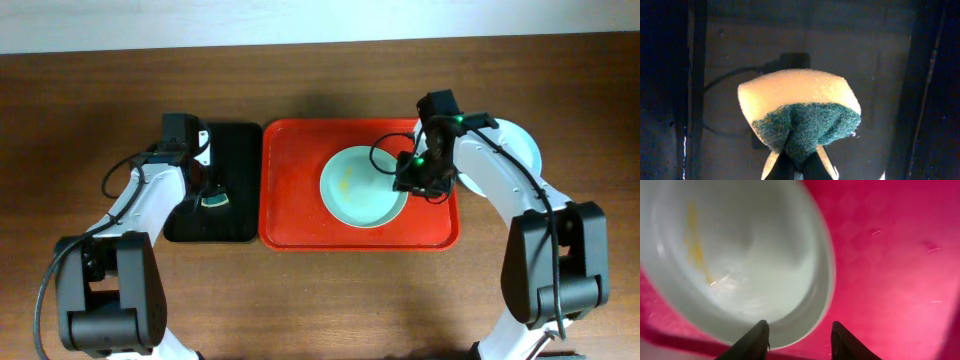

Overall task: Clean dirty plates on tray and stack at the side
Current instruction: 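Drag the pale green plate with the right gripper to the tray center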

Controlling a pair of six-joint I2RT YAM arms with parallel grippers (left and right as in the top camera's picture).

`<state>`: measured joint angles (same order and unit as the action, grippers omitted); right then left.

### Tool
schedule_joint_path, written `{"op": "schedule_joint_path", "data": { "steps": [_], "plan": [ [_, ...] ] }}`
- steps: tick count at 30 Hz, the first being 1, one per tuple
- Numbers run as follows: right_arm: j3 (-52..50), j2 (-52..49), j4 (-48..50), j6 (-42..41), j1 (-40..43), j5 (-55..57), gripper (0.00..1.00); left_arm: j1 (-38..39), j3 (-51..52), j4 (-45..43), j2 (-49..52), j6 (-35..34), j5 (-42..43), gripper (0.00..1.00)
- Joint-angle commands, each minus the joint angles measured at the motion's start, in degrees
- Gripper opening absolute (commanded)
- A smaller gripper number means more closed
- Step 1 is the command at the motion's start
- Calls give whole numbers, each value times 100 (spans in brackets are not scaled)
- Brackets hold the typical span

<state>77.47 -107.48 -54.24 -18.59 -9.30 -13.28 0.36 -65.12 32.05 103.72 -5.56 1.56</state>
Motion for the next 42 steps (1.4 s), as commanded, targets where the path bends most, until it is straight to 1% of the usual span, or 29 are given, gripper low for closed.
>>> {"op": "schedule_joint_path", "data": {
  "steps": [1, 5, 8, 14, 16, 20, 26, 30, 31, 32, 42],
  "plan": [
    [55, 136, -31, 83, -9, 911, 40, 35, 17, -22, -55, 72, 83, 1],
    [-118, 125, 214, 81, -7, 942, 28, 35, 17, -33, -55, 72, 83, 1],
    [-319, 101, 535, 81, -9, 866, 25, 35, 17, -33, -55, 72, 83, 1],
    [-660, 94, 929, 76, -7, 728, 23, 35, 17, -33, -55, 74, 83, 1],
    [-688, 94, 955, 76, -9, 728, 20, 35, 15, -33, -55, 72, 83, 1],
    [-728, 92, 1045, 13, -20, 603, 20, 35, 17, -33, -55, 72, 83, 1],
    [-997, 92, 1497, 13, -17, 319, 19, 35, 17, -33, -55, 72, 83, 1],
    [-997, 92, 1504, 11, -17, 313, 13, 35, 17, -33, -55, 72, 83, 1],
    [-999, 92, 1502, 11, -20, 313, 7, 35, 17, -33, -55, 74, 83, 1],
    [-999, 92, 1499, 11, -42, 313, 4, 35, 17, -33, -55, 72, 83, 1],
    [-999, 94, 1534, -140, -304, 229, 4, 35, 17, -33, -55, 72, 83, 1]
  ]
}}
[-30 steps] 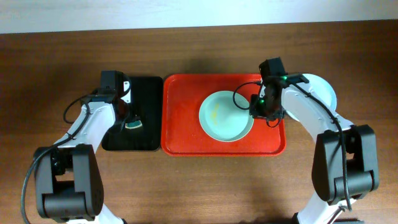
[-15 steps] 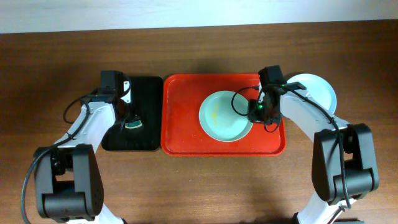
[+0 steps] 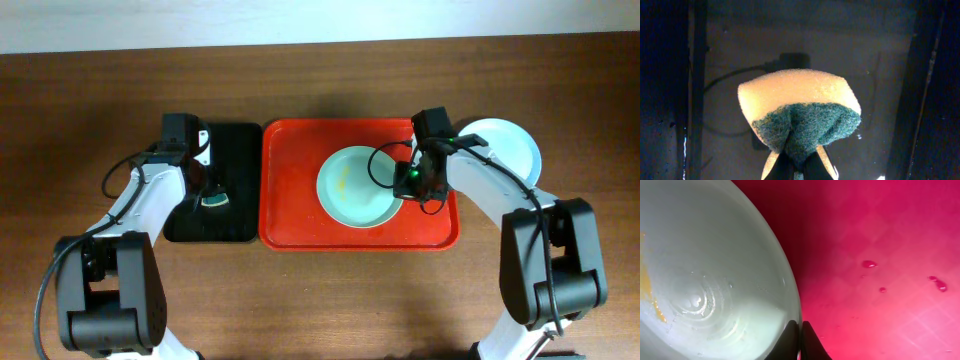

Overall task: Clean dirty plates on tray and stack at the side
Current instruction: 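Drag the pale green plate with the right gripper to the tray center, then hold the pale green plate rim with the right gripper on the tray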

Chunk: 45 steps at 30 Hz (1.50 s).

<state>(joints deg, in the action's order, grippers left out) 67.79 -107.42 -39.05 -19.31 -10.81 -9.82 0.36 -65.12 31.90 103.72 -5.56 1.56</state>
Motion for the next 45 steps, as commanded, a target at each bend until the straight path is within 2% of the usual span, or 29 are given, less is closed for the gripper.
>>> {"op": "schedule_joint_path", "data": {
  "steps": [1, 5, 7, 13, 26, 28, 31, 32, 34, 39, 45],
  "plan": [
    [-31, 85, 17, -68, -179, -116, 4, 35, 17, -17, -55, 72, 83, 1],
    [-31, 85, 42, -63, -199, -114, 4, 35, 17, -20, -55, 138, 109, 0],
    [-31, 85, 57, -66, -199, -114, 4, 35, 17, -35, -55, 435, 407, 0],
    [-31, 85, 57, -63, -199, -114, 4, 35, 15, 48, -55, 431, 957, 0],
    [-31, 85, 85, -63, -199, -114, 5, 35, 15, 334, 321, 431, 881, 0],
    [-31, 85, 140, -63, -199, -111, 13, 33, 15, 365, 417, 431, 527, 0],
    [-28, 87, 219, 39, -192, -111, 15, 33, 15, 363, 450, 431, 400, 0],
    [2, 96, 299, 396, -153, -111, 18, 39, 15, 350, 450, 431, 424, 0],
    [142, 96, 284, 560, -63, -114, 27, 39, 15, 348, 450, 428, 446, 0],
    [601, 98, -98, 560, 151, -116, 31, 37, 15, 321, 470, 431, 442, 0],
    [586, 96, -466, 560, 61, -114, 31, 39, 15, 229, 470, 431, 444, 0]
  ]
}}
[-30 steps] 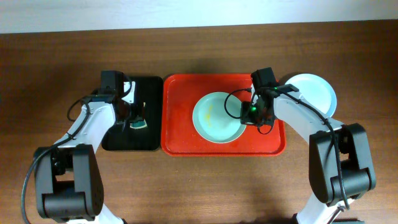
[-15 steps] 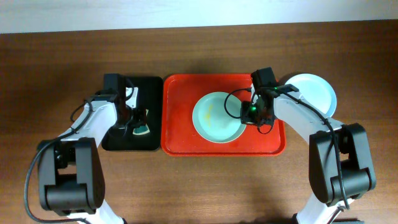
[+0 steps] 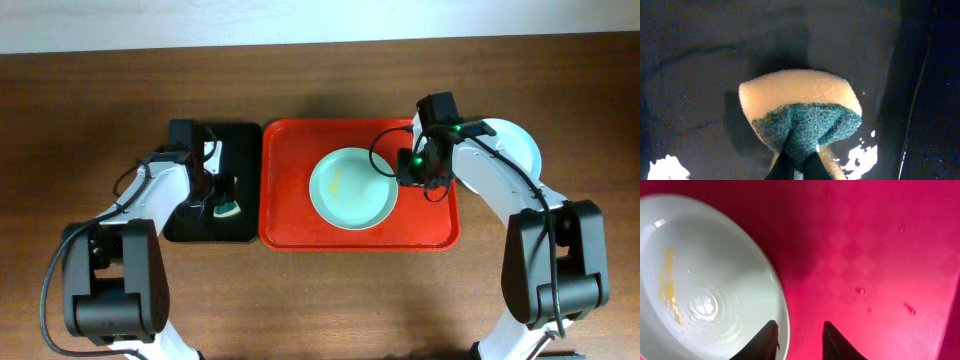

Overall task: Clean dirty plates on tray and stack at the side
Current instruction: 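Hold the pale green plate rim with the right gripper on the tray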

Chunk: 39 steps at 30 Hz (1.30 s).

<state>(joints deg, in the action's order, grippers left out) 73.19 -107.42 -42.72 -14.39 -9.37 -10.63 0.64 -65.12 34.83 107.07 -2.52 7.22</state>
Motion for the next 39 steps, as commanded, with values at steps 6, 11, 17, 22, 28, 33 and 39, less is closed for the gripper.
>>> {"op": "schedule_joint_path", "data": {
  "steps": [6, 11, 17, 22, 28, 33, 39],
  "plan": [
    [-151, 96, -37, 66, -223, -31, 30, 11, 15, -92, 136, 127, -122, 0],
    [-273, 92, 48, 63, -229, -31, 30, 11, 15, -94, 136, 127, -120, 0],
    [-645, 92, 535, 46, -229, -33, 30, 11, 15, -90, 136, 127, -120, 0],
    [-702, 92, 706, 44, -229, -35, 21, 11, 15, -92, 136, 127, -120, 0],
    [-702, 92, 767, 44, -229, -37, 8, 11, 15, -92, 136, 127, -120, 0],
    [-702, 92, 824, 42, -232, -601, 4, 11, 15, -92, 136, 127, -120, 0],
    [-704, 92, 828, -188, -328, -1016, 4, 11, 15, -94, 136, 127, -120, 0]
  ]
}}
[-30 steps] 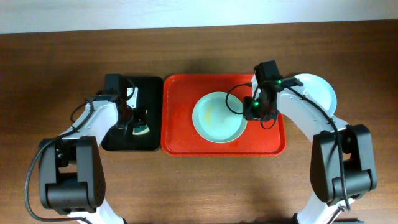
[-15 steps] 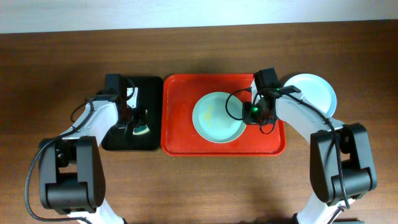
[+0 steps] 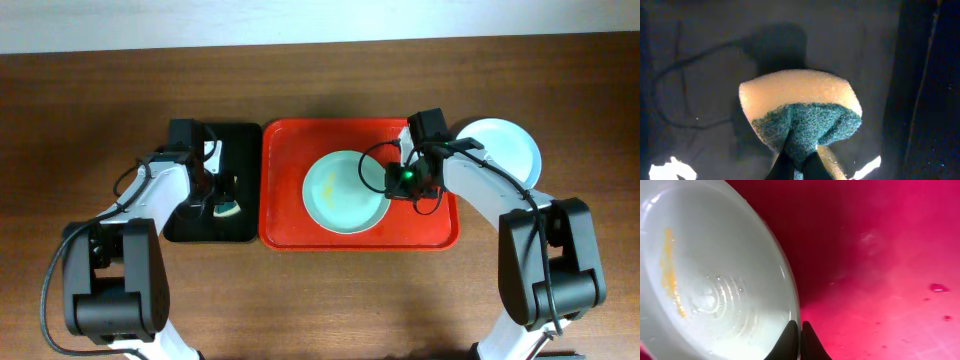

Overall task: Clean dirty plates on tray and stack at the side
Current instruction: 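Hold the pale green plate rim with the right gripper on the tray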

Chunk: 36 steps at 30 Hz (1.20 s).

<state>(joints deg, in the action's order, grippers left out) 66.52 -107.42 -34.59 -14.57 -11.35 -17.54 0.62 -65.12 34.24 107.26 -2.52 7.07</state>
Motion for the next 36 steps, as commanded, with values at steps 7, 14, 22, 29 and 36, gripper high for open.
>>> {"op": "schedule_joint_path", "data": {
  "steps": [7, 14, 22, 29, 36],
  "plan": [
    [-37, 92, 83, -588, -459, -304, 5, 13, 15, -35, 116, 127, -105, 0],
    [-37, 92, 74, -586, -531, -306, 4, 13, -184, 240, 68, 129, -48, 0],
    [-48, 92, 13, -586, -531, -282, 5, 11, -879, 640, -1010, 133, -647, 0],
    [-96, 92, 13, -531, -531, -282, 10, 13, -887, 511, -1720, 140, -468, 0],
    [-96, 92, 17, -518, -531, -205, 4, -4, -885, 654, -1705, 656, 103, 0]
  ]
}}
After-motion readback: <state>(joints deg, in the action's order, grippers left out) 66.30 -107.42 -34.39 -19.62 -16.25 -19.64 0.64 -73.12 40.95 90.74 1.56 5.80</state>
